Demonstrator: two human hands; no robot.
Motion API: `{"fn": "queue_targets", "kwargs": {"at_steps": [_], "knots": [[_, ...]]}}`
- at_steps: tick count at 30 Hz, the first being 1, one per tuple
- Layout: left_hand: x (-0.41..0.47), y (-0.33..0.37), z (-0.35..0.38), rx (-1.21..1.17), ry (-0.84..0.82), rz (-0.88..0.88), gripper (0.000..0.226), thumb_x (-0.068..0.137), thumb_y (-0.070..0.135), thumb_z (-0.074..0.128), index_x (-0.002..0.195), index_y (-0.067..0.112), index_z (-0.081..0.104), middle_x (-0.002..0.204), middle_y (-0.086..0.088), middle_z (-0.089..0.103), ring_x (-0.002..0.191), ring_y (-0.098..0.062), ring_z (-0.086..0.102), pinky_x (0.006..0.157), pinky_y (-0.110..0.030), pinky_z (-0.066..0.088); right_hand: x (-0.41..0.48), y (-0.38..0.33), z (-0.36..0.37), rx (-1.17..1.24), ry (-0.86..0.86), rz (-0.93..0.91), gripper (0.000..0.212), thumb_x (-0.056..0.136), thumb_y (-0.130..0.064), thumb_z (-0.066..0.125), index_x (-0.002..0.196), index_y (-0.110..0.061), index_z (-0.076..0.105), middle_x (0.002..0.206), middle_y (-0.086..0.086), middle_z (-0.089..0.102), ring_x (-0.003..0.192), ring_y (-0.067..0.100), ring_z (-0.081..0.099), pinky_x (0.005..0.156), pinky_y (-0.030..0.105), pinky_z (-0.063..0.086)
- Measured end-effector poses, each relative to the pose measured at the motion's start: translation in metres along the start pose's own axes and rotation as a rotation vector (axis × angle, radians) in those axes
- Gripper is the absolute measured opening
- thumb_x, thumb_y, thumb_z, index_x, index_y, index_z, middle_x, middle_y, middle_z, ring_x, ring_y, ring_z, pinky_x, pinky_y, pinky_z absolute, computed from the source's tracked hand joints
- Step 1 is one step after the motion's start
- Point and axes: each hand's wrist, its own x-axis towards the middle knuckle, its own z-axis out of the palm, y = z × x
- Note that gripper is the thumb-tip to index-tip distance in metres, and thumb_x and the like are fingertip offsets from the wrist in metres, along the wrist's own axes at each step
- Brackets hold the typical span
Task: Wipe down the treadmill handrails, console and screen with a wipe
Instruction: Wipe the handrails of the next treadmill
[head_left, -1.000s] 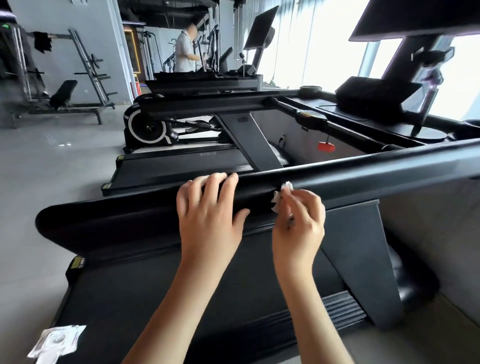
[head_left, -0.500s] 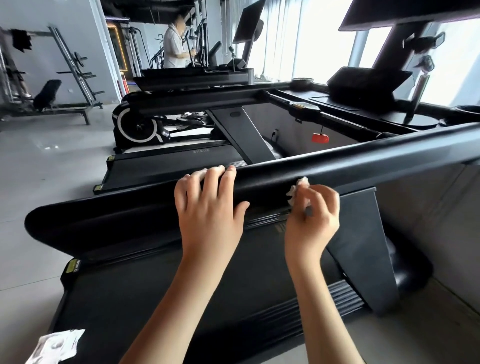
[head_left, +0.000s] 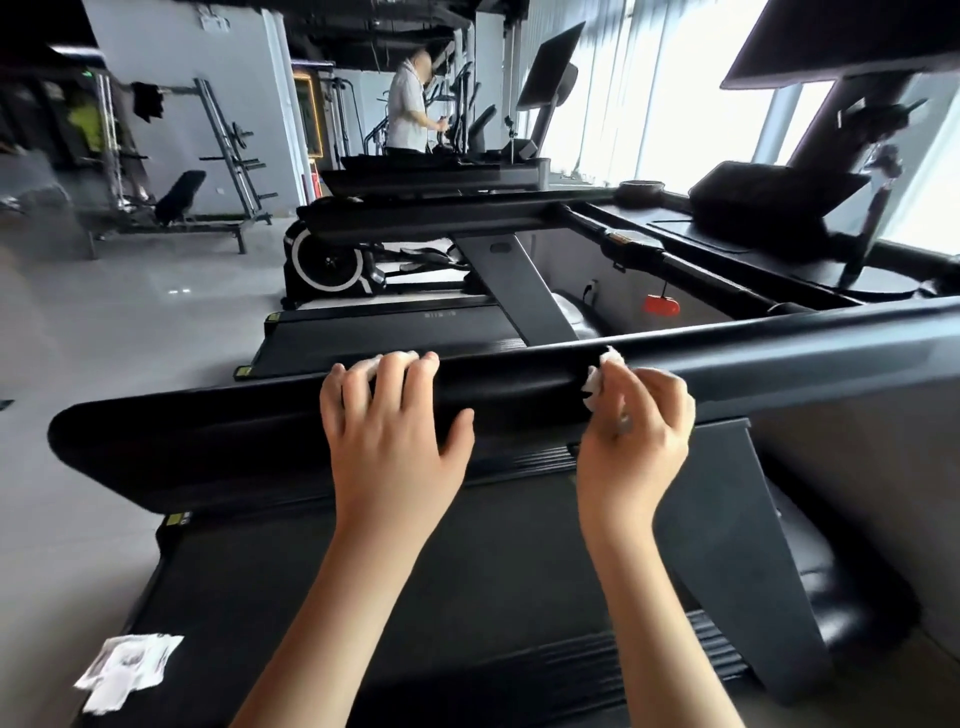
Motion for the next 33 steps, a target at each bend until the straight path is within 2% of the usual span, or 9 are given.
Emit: {"fn": "queue_targets", "kwargs": {"at_steps": [2,6,11,15,18,22,26,31,33], "knots": [[0.001,0.004,0.000,0.009,0.004,-0.026,0.048,0.078,0.041,0.050,0.111,0.009,0.063,0.109,-0.006,0.061,0.107,-0.027,0.042,0.097,-0.058,0.039,-0.010,-0.002,-0.001,0.004,-0.037,-0.022,0.012,0.091,-0.008,0.064,0.094,-0.008,0.076,0.085,0.004,0.062,0.080,0.018,0.049,0.067,0.029,0.046],[0.001,0.012,-0.001,0.062,-0.043,-0.060,0.049,0.078,0.040,0.047,0.112,0.007,0.062,0.112,-0.009,0.060,0.110,-0.032,0.046,0.100,-0.058,0.036,0.001,0.007,-0.008,-0.012,-0.140,-0.127,0.013,0.085,0.000,0.071,0.090,-0.010,0.077,0.081,0.001,0.063,0.078,0.019,0.049,0.068,0.015,0.035],[0.001,0.030,0.000,0.059,-0.062,0.012,0.049,0.078,0.032,0.054,0.121,0.010,0.060,0.119,-0.006,0.059,0.115,-0.029,0.046,0.104,-0.055,0.034,0.011,0.026,-0.019,-0.028,-0.042,0.030,0.015,0.090,-0.014,0.064,0.083,-0.011,0.076,0.079,0.002,0.064,0.077,0.017,0.049,0.067,0.021,0.038],[0.001,0.053,0.011,0.034,-0.100,0.082,0.052,0.078,0.026,0.063,0.127,0.009,0.058,0.126,-0.007,0.058,0.119,-0.032,0.049,0.102,-0.055,0.038,-0.006,0.021,-0.020,0.021,-0.170,-0.065,0.011,0.086,-0.004,0.066,0.082,-0.009,0.075,0.086,0.005,0.066,0.078,0.022,0.054,0.071,0.014,0.037],[-0.003,0.053,0.014,0.051,-0.092,0.077,0.057,0.075,0.019,0.072,0.128,0.009,0.057,0.126,-0.007,0.058,0.120,-0.031,0.048,0.102,-0.054,0.039,0.010,0.035,-0.022,0.049,-0.097,-0.049,0.010,0.087,-0.007,0.067,0.080,-0.007,0.075,0.087,0.007,0.066,0.077,0.027,0.059,0.070,0.023,0.044],[-0.003,0.051,0.014,0.044,-0.067,0.090,0.054,0.076,0.019,0.067,0.129,0.009,0.057,0.127,-0.007,0.058,0.120,-0.030,0.046,0.101,-0.053,0.039,-0.002,0.037,-0.024,0.032,-0.057,0.036,0.014,0.090,-0.007,0.063,0.081,-0.004,0.073,0.091,0.008,0.064,0.079,0.029,0.061,0.068,0.033,0.050],[-0.003,0.052,0.015,0.034,-0.058,0.082,0.053,0.077,0.019,0.066,0.128,0.008,0.057,0.126,-0.008,0.059,0.120,-0.030,0.047,0.102,-0.053,0.039,-0.011,0.031,-0.024,0.073,-0.194,-0.060,0.010,0.086,-0.002,0.065,0.087,-0.005,0.075,0.091,0.006,0.064,0.078,0.027,0.060,0.065,0.031,0.050],[-0.003,0.054,0.016,0.030,-0.039,0.066,0.050,0.077,0.020,0.061,0.126,0.008,0.059,0.124,-0.007,0.060,0.119,-0.030,0.047,0.100,-0.054,0.040,0.017,0.043,-0.024,0.049,-0.009,0.015,0.014,0.091,-0.009,0.064,0.082,-0.003,0.074,0.086,0.009,0.064,0.073,0.032,0.061,0.058,0.039,0.052],[-0.001,0.057,0.015,0.047,-0.039,0.054,0.048,0.077,0.023,0.057,0.123,0.008,0.061,0.120,-0.007,0.061,0.116,-0.031,0.049,0.099,-0.055,0.041,0.008,0.039,-0.023,0.054,-0.039,0.003,0.011,0.090,-0.004,0.063,0.090,-0.002,0.074,0.090,0.010,0.063,0.078,0.031,0.061,0.059,0.040,0.052]]}}
